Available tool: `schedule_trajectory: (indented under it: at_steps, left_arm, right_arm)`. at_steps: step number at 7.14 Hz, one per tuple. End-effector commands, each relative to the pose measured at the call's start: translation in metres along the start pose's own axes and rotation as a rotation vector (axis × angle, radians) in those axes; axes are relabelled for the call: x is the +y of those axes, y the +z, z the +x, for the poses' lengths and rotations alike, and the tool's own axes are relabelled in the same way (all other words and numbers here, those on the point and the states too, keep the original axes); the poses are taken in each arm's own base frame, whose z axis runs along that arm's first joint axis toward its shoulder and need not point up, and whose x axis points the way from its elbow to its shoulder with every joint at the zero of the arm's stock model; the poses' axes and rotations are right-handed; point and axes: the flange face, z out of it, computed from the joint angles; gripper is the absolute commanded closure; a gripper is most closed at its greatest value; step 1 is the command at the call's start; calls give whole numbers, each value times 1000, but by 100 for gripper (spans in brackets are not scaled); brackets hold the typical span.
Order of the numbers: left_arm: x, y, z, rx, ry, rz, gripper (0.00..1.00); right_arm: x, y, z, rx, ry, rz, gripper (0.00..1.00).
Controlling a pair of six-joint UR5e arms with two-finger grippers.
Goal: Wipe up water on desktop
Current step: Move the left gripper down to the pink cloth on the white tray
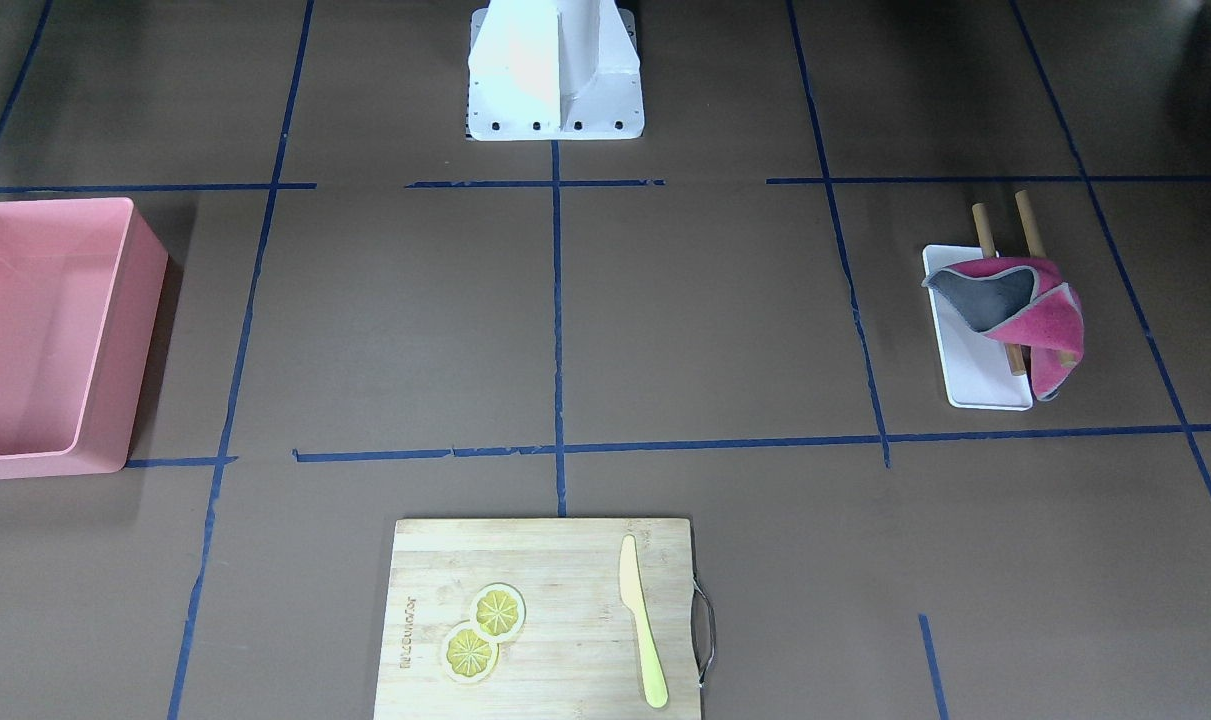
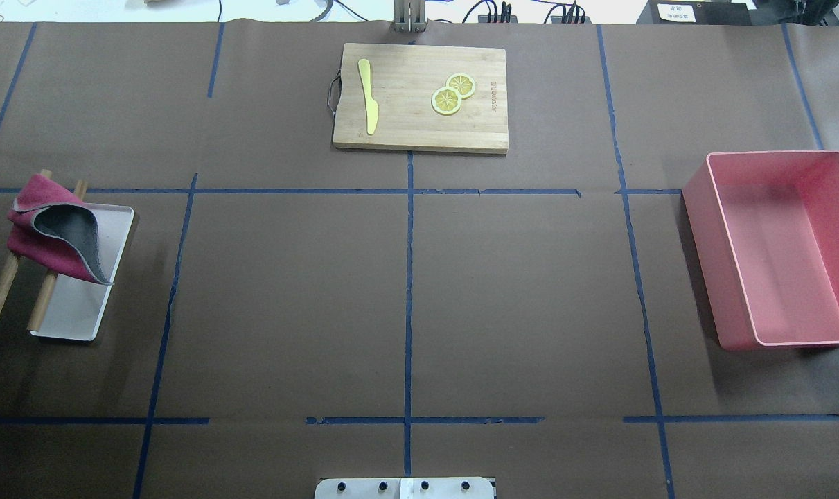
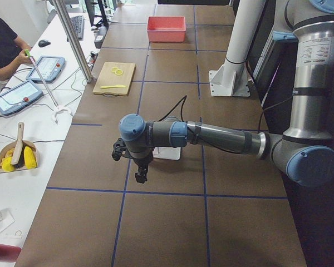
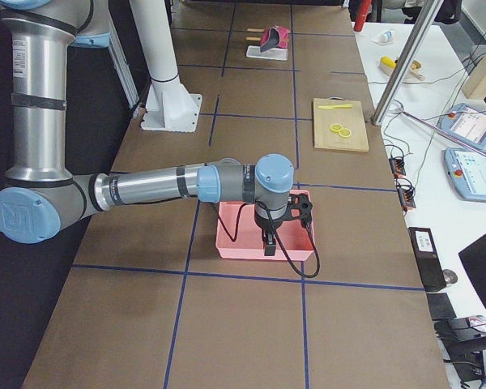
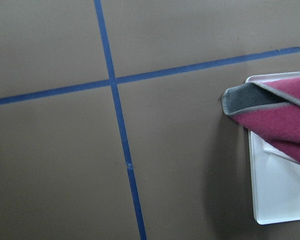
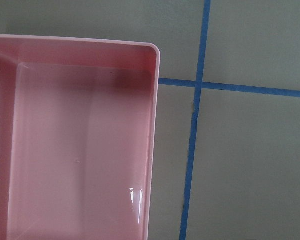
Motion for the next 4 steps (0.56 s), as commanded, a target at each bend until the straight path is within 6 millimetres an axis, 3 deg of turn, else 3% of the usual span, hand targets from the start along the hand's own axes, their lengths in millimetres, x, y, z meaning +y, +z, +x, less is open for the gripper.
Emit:
schedule_trajectory:
  at_steps: [1, 4]
  left_arm:
    - [4, 3, -3, -13, -2, 1, 0]
    - [3, -5, 5, -14, 6, 18, 0]
  right_arm:
    - [2, -1, -1, -7, 1, 1, 0]
    - [7, 3, 2, -10, 7, -6, 0]
